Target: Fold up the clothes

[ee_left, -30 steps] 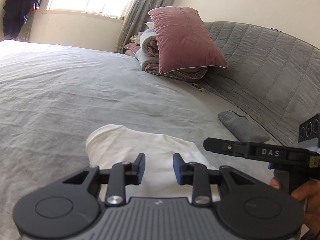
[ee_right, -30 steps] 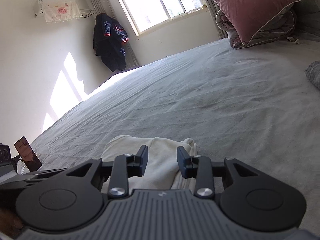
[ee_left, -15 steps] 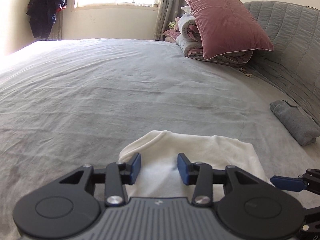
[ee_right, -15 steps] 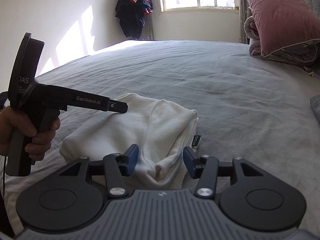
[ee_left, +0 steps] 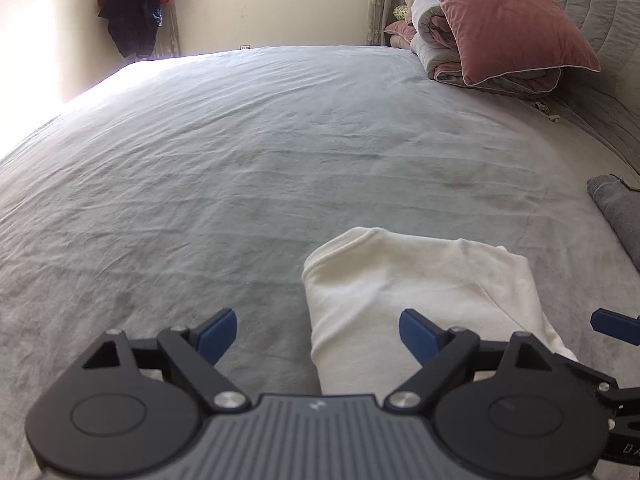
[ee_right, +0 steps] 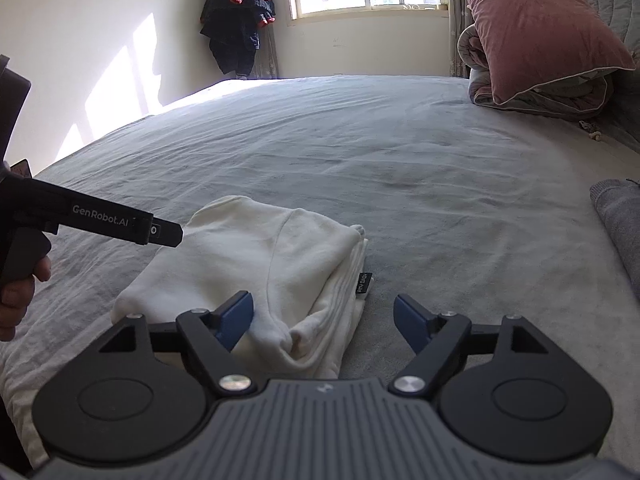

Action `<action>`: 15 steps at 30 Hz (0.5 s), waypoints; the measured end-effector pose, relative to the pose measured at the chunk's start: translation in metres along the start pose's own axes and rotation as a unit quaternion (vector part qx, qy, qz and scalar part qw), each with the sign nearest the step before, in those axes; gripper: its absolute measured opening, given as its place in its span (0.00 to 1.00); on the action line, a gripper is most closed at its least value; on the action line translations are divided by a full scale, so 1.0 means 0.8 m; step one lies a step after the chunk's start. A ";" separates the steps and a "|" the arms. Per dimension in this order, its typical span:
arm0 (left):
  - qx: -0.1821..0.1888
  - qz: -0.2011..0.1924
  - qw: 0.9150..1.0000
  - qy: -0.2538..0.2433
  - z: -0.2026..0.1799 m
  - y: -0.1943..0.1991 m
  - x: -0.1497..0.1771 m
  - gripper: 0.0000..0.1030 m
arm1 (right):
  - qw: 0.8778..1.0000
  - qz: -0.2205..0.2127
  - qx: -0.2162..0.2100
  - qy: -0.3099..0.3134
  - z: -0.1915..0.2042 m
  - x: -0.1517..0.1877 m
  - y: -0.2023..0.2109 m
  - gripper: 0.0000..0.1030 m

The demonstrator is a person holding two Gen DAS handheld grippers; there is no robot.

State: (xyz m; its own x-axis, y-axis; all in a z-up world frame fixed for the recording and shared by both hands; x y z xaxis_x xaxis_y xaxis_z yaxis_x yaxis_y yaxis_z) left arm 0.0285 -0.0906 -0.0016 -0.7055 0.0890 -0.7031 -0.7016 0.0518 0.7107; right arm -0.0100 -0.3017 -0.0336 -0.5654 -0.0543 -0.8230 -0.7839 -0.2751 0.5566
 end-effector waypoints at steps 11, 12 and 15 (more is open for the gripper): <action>0.005 0.010 1.000 -0.029 -0.020 0.026 0.017 0.95 | 0.996 0.040 0.062 -0.054 -0.027 -0.018 0.016 0.96; 0.006 0.011 0.999 -0.032 -0.021 0.027 0.018 0.96 | 0.995 0.043 0.062 -0.066 -0.031 -0.020 0.017 0.97; 0.004 0.012 0.999 -0.042 -0.026 0.031 0.023 0.96 | 0.992 0.053 0.063 -0.098 -0.042 -0.023 0.019 1.00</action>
State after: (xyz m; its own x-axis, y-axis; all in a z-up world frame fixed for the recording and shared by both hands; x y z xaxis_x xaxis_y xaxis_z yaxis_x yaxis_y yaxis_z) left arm -0.0040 -0.1082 0.0029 -0.7110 0.1735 -0.6815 -0.6835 0.0570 0.7277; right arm -0.0026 -0.3369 -0.0136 -0.6760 0.1150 -0.7279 -0.7359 -0.1555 0.6589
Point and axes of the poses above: each gripper's, at about its wrist camera, not at the fingertips, and y roughly against the way its jaws point, z to its left, x to its underside, the point moved 2 cm from there along -y, roughly the way its jaws point
